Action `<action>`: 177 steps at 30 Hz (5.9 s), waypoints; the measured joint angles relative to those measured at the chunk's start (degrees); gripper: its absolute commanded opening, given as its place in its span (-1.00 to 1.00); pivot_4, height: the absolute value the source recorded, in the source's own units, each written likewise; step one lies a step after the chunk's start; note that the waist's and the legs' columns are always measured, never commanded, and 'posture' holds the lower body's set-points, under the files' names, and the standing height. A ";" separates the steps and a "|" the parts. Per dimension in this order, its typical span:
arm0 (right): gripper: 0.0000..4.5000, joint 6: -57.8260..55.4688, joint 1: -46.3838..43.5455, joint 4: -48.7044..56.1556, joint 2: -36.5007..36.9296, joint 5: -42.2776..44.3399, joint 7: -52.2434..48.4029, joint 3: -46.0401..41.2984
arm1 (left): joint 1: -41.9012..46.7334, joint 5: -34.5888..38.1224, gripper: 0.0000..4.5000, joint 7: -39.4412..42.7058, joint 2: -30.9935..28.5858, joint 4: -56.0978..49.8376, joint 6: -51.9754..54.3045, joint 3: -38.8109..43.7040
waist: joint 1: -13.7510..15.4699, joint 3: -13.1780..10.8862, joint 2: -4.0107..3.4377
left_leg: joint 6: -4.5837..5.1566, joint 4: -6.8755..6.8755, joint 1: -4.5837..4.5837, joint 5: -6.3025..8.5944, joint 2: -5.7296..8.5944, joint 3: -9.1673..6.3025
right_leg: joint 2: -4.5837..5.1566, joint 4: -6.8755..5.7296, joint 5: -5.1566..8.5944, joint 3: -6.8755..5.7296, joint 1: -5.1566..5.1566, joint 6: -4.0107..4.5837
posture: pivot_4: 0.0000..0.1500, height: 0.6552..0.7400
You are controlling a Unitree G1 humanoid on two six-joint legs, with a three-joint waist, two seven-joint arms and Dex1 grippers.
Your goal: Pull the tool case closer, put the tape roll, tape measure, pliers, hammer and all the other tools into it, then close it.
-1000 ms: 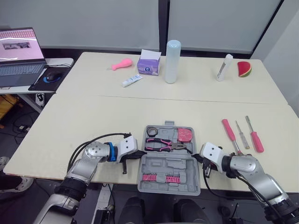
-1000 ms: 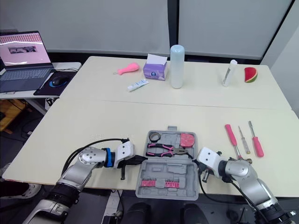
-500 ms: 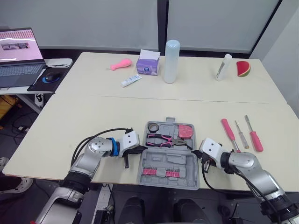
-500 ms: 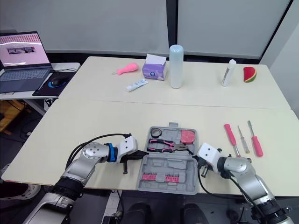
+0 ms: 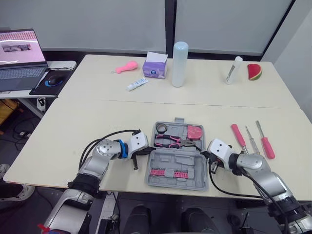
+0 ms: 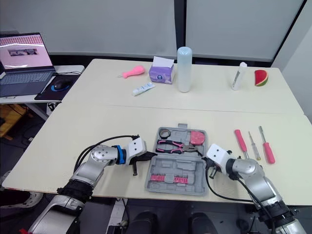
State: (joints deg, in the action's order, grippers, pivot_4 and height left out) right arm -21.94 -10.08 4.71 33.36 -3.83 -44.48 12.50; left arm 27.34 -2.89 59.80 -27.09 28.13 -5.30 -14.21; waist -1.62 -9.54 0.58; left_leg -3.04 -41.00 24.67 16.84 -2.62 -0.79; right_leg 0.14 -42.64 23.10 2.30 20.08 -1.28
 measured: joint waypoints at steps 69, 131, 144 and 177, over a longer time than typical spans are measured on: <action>-1.00 -3.14 30.75 31.45 -8.88 13.57 12.42 -49.08 | -23.14 20.02 -0.99 -9.33 -10.36 -16.89 11.62 29.46 | -0.03 0.09 0.04 | 0.13 0.17 0.04 0.07 -0.04 -0.12 | 0.03 0.03 0.00 0.01 0.01 0.00 | 1.00 -0.13; 0.97 -19.31 0.75 -3.84 5.24 15.14 23.18 -24.12 | -0.88 27.67 1.00 0.74 -8.20 -43.22 32.25 4.57 | -0.05 0.17 0.03 | 0.05 0.46 -0.59 0.04 0.04 0.14 | -0.20 0.75 0.01 0.27 -0.80 0.00 | 1.00 -0.13; 0.58 -12.59 -2.00 -11.55 2.27 13.38 24.56 -23.73 | 0.77 26.91 1.00 -1.04 -4.93 -43.28 33.74 2.76 | -0.02 0.17 0.03 | -0.02 0.41 -0.54 0.00 0.03 0.12 | -0.19 0.74 0.01 0.24 -0.79 0.00 | 1.00 -0.13; 0.58 -9.50 -5.26 -20.53 -2.36 12.37 27.07 -26.07 | 5.75 27.31 1.00 -1.78 -1.94 -43.61 38.06 2.16 | -0.06 0.17 0.03 | -0.06 0.38 -0.52 -0.02 0.02 0.14 | -0.19 0.74 0.01 0.25 -0.79 0.00 | 1.00 -0.13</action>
State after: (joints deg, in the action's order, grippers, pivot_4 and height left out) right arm -31.44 -15.34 -15.81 31.00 8.55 -17.41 -13.57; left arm 33.09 24.42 58.01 -29.03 -15.48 32.77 -12.05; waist -1.67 -9.37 0.60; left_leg -3.10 -40.63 24.15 16.81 -2.60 -0.65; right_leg -0.05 -41.90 23.10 2.55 19.29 -1.28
